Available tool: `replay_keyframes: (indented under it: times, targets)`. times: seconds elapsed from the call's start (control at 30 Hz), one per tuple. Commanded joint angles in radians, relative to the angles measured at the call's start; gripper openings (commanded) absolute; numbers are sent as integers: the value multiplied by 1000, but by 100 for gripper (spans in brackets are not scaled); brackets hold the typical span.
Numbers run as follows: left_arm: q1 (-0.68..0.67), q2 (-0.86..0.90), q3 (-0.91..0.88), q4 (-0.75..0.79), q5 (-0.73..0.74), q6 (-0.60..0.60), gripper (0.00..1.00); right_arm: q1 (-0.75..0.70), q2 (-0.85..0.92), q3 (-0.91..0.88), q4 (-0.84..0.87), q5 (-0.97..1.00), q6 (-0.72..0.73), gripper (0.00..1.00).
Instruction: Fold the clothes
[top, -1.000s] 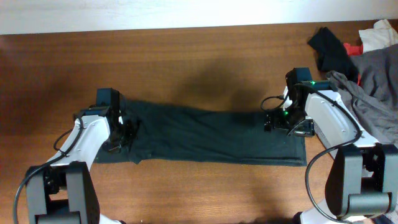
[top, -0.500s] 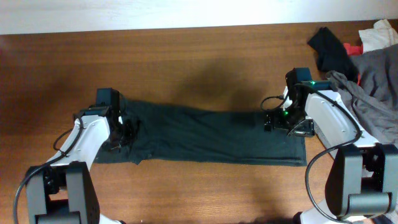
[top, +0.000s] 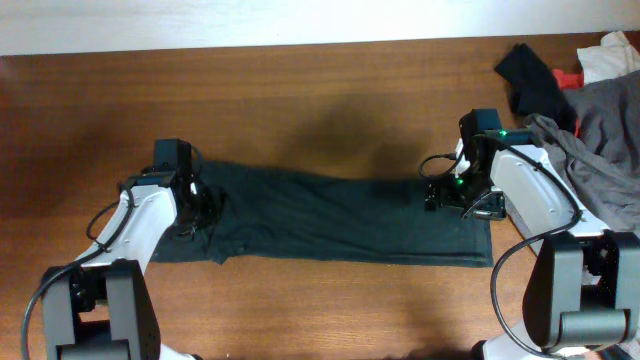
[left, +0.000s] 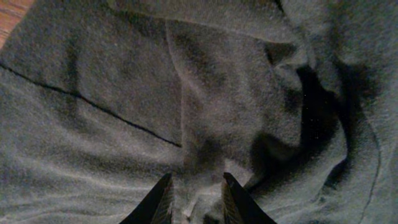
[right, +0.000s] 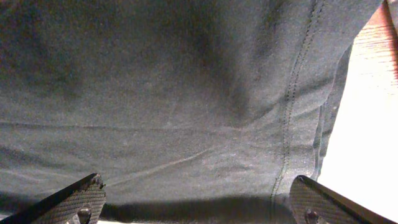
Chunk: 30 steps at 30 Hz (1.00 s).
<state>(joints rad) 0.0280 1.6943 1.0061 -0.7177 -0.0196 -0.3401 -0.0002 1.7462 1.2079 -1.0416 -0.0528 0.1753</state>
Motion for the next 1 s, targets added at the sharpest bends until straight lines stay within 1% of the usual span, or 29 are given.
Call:
replay_keyframes:
  times: [0.0, 0.17, 0.2, 0.33, 0.43, 0.57, 0.7, 0.8, 0.87, 0.97]
  targets:
    - [-2, -2, -5, 2, -11, -14, 25, -1, -12, 8, 3, 1, -3, 99]
    - [-2, 0, -11, 3, -11, -14, 25, -1, -12, 8, 3, 1, -3, 99]
    - [-2, 3, -11, 3, -11, -14, 20, -1, -12, 8, 3, 1, -3, 99]
    - [-1, 11, -11, 8, -11, -14, 16, -1, -12, 8, 3, 1, -3, 99]
    - [-2, 12, -11, 7, -11, -14, 17, -1, -12, 8, 3, 1, -3, 99]
    - [-2, 13, -14, 8, -11, -14, 25, -1, -12, 8, 3, 1, -3, 99]
    - [-2, 13, -34, 26, -11, -14, 26, -1, -12, 8, 3, 1, -3, 99]
    - [-2, 13, -58, 50, -11, -14, 24, -1, -12, 8, 3, 1, -3, 99]
    - [-2, 13, -62, 52, -10, -14, 15, -1, -12, 8, 3, 1, -3, 99]
    - [-1, 13, -61, 60, -1, -14, 6, -1, -12, 8, 3, 1, -3, 99]
